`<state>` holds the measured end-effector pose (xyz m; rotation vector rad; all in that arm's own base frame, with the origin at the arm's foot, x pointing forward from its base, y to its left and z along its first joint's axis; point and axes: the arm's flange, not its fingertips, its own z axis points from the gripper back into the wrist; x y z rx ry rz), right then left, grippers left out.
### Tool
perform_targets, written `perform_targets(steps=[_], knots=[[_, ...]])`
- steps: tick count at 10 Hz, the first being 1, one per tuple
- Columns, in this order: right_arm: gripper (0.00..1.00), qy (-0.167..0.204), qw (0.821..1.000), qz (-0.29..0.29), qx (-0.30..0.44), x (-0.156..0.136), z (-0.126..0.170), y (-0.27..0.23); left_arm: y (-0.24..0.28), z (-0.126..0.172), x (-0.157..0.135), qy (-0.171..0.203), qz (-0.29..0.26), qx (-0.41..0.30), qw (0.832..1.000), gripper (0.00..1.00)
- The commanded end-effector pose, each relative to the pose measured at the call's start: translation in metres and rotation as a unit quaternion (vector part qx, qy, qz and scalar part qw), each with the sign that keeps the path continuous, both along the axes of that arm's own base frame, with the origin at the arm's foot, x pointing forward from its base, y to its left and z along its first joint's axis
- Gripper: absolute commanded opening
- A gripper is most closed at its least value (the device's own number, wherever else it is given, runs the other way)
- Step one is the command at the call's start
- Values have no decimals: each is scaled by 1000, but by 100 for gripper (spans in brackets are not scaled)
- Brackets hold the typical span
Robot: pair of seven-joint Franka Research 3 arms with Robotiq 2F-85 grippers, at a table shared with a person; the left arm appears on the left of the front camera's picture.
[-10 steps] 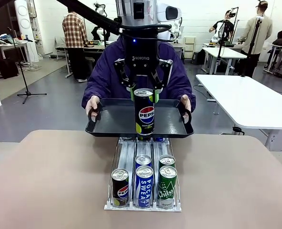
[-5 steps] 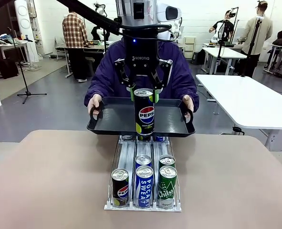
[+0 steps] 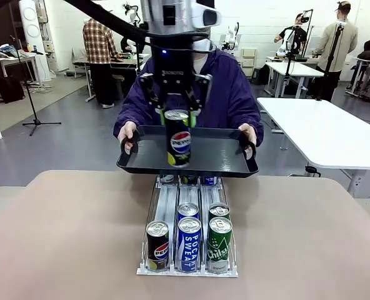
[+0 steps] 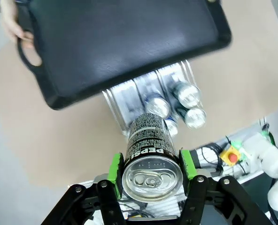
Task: Retrieve and hand over the desired beverage to the person.
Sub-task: Place the picked can on the Handle tray extended by the person.
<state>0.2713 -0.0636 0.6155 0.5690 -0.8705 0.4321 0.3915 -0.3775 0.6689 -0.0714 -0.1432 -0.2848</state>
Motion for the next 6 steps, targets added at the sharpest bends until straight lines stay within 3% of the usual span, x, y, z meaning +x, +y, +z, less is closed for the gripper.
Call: perform_targets(steps=[1, 3, 4, 6], knots=[[100, -2, 1000, 10, 8, 2, 0, 0, 36, 10, 29, -58, 27, 14, 998, 58], [100, -2, 1000, 10, 8, 2, 0, 0, 72, 10, 64, -70, 52, 23, 996, 58], [100, -2, 1000, 10, 8, 2, 0, 0, 83, 8, 77, -43, 52, -4, 998, 58], [100, -2, 1000, 10, 8, 2, 0, 0, 81, 11, 78, -35, 43, -19, 998, 58]])
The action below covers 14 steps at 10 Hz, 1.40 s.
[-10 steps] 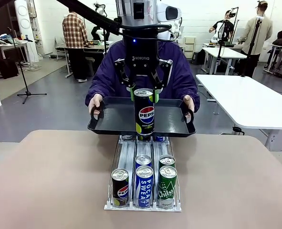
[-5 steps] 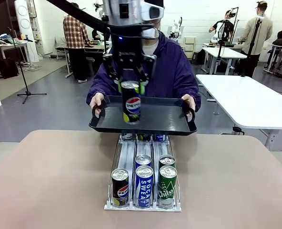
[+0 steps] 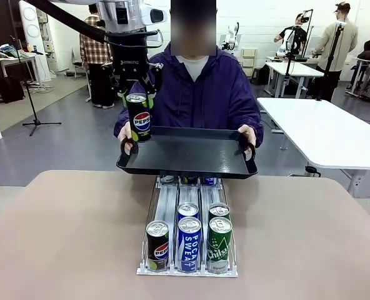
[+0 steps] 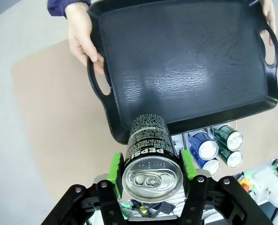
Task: Retrieve and hand over the desired beverage to the person.
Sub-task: Place the picked can on the Handle tray extended by the person.
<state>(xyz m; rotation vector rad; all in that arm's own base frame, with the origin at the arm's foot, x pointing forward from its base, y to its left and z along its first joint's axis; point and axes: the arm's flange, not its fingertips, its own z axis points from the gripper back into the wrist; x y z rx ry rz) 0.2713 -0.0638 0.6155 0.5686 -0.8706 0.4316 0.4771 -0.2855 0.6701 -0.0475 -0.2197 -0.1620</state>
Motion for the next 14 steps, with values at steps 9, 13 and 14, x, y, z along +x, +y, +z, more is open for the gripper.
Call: perform_targets(steps=[9, 13, 14], knots=[[100, -2, 1000, 11, 8, 2, 0, 0, 8, -26, 49, 29, 5, -6, 1000, 58], [100, -2, 1000, 11, 8, 2, 0, 0, 5, -64, 78, 53, 7, 6, 999, 58], [100, -2, 1000, 11, 8, 2, 0, 0, 2, -70, 79, 54, 1, 9, 999, 58]])
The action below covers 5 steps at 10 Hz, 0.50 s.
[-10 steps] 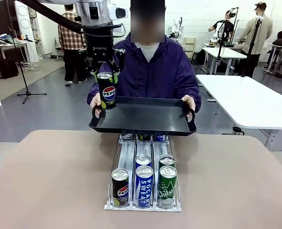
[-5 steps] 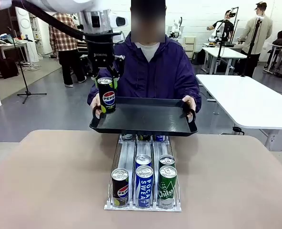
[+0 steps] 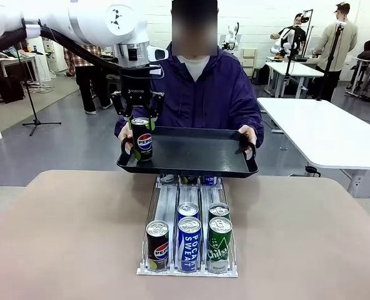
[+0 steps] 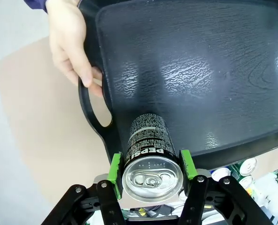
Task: Retrieve and hand over the desired beverage to the person.
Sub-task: Place the picked can on the Handle tray extended by the person.
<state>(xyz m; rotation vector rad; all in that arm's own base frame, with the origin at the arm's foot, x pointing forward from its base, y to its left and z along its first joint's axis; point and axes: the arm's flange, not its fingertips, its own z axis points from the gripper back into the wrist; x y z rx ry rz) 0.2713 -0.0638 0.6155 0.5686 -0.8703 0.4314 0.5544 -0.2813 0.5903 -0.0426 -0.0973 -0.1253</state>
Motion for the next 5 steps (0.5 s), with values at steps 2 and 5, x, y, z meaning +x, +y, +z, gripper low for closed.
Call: perform_targets(steps=[2, 5], knots=[[100, -2, 1000, 11, 8, 2, 0, 0, -4, 5, 0, -9, -27, 5, 1000, 58], [100, -2, 1000, 11, 8, 2, 0, 0, -4, 4, 1, -8, -36, 5, 999, 100]])
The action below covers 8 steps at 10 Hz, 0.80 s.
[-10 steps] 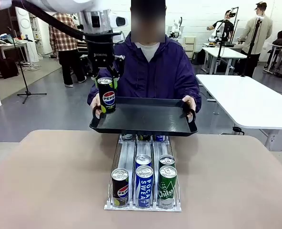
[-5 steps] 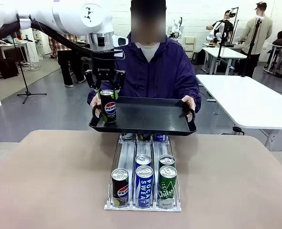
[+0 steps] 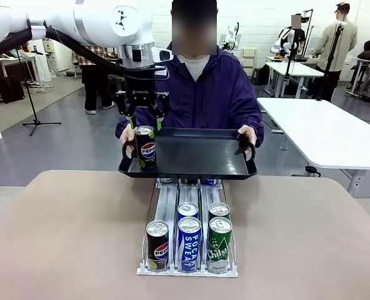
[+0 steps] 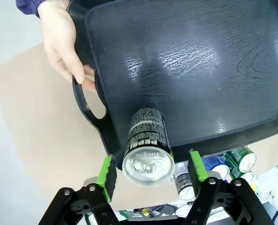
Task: Retrieve and hand over the desired beverage to the person.
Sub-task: Place the picked can on the Handle tray extended by the person.
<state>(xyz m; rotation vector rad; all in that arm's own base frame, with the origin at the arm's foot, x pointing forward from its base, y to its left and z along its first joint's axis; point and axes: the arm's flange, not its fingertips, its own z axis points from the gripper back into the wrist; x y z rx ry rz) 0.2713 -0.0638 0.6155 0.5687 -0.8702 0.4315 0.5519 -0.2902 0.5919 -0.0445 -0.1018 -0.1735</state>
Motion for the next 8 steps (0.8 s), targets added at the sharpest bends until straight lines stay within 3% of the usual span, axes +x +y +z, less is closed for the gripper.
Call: perform_targets(steps=[1, 6, 8], knots=[[100, -2, 1000, 11, 8, 2, 0, 0, 6, 2, 3, -5, -13, 6, 1000, 100], [100, -2, 1000, 11, 8, 2, 0, 0, 10, 17, -5, -4, -26, 19, 999, 100], [100, -2, 1000, 11, 8, 2, 0, 0, 24, 57, -53, -45, -67, 18, 997, 100]])
